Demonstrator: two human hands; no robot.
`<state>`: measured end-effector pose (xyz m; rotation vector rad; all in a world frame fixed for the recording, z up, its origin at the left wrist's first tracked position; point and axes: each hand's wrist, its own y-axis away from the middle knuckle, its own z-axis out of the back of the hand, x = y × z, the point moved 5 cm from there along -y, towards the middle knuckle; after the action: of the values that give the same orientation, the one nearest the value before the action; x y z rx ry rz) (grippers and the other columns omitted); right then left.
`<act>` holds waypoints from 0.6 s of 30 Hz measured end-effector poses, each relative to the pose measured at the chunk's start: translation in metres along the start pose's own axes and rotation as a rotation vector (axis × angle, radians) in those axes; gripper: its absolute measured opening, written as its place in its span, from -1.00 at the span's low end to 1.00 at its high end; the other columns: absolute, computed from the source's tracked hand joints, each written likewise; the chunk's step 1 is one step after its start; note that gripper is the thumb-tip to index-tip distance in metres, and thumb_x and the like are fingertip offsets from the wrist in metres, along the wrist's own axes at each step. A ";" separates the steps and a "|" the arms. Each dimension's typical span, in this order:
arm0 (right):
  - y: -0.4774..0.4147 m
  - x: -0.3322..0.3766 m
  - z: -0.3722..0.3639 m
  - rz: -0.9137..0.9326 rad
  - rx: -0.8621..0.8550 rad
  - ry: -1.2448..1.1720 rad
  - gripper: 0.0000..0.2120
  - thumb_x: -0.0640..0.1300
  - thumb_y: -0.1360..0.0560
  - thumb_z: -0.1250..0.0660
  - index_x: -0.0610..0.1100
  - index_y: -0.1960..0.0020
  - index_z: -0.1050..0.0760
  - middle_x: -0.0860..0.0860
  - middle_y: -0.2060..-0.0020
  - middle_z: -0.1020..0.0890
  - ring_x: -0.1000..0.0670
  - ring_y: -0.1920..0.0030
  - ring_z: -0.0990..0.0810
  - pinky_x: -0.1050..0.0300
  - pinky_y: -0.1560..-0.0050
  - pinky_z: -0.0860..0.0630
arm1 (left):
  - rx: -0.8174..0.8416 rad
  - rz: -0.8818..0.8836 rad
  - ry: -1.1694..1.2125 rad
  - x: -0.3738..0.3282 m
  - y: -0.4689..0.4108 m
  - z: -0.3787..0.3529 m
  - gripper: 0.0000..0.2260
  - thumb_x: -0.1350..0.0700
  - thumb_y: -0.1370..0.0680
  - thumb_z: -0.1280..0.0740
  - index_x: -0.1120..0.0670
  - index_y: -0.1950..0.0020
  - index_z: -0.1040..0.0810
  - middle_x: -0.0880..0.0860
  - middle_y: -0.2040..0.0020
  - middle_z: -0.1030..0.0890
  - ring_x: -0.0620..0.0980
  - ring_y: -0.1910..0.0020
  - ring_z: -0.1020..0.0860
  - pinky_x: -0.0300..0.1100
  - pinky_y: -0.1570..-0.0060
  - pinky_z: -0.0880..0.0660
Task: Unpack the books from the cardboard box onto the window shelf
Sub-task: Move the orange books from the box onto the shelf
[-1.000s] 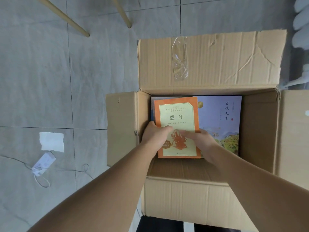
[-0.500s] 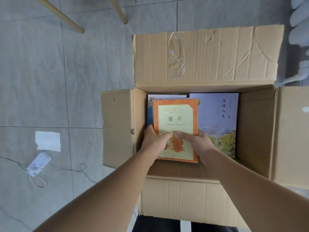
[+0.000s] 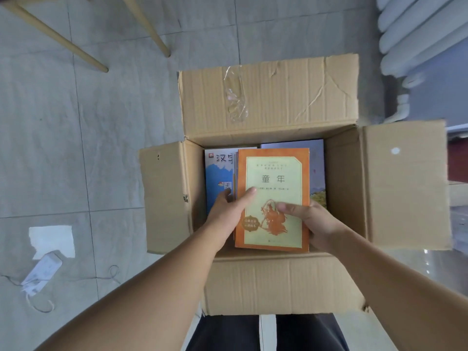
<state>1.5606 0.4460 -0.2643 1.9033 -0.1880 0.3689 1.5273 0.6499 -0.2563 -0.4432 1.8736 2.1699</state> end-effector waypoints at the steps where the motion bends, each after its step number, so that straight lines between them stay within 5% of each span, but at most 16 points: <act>1: 0.014 0.003 0.000 0.012 0.012 -0.042 -0.64 -0.13 -0.42 -0.56 -0.01 -0.21 -0.71 -0.14 -0.16 -0.77 -0.18 -0.08 -0.78 -0.09 0.09 -0.73 | 0.034 -0.038 0.015 -0.009 0.004 -0.003 -0.08 -0.53 -0.21 -0.45 -0.06 -0.45 -0.52 -0.06 -0.29 -0.69 -0.01 -0.22 -0.67 -0.10 -0.16 -0.56; 6: 0.089 0.037 -0.002 0.159 -0.043 -0.108 -0.55 -0.15 -0.44 -0.52 -0.11 -0.33 -0.62 -0.17 -0.19 -0.75 -0.22 -0.11 -0.77 -0.10 0.04 -0.73 | 0.213 -0.208 -0.034 -0.069 0.048 -0.025 -0.36 -0.47 -0.25 -0.49 -0.11 -0.18 -0.67 -0.08 0.01 -0.80 -0.06 0.07 -0.78 -0.14 0.11 -0.66; 11: 0.184 0.097 -0.001 0.360 -0.161 -0.092 -0.55 -0.15 -0.42 -0.51 -0.13 -0.30 -0.61 -0.19 -0.16 -0.76 -0.21 -0.04 -0.78 -0.07 0.08 -0.73 | 0.298 -0.418 -0.023 -0.153 0.126 -0.052 -0.71 -0.24 -0.39 -0.55 -0.18 -0.04 -0.75 -0.04 0.02 -0.81 0.01 0.08 -0.79 -0.12 0.19 -0.68; 18: 0.370 0.174 0.025 0.704 -0.321 -0.150 -0.60 -0.16 -0.41 -0.53 -0.13 -0.24 -0.64 -0.16 -0.13 -0.77 -0.17 -0.01 -0.80 -0.02 0.09 -0.73 | 0.466 -0.732 -0.097 -0.280 0.290 -0.127 -0.52 -0.19 -0.38 -0.58 0.04 -0.19 -0.74 0.15 -0.09 -0.78 0.23 -0.06 -0.75 0.14 -0.09 -0.67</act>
<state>1.6148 0.2990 0.1136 1.4982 -0.9709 0.6205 1.6873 0.4856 0.0985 -0.7535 1.7147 1.2260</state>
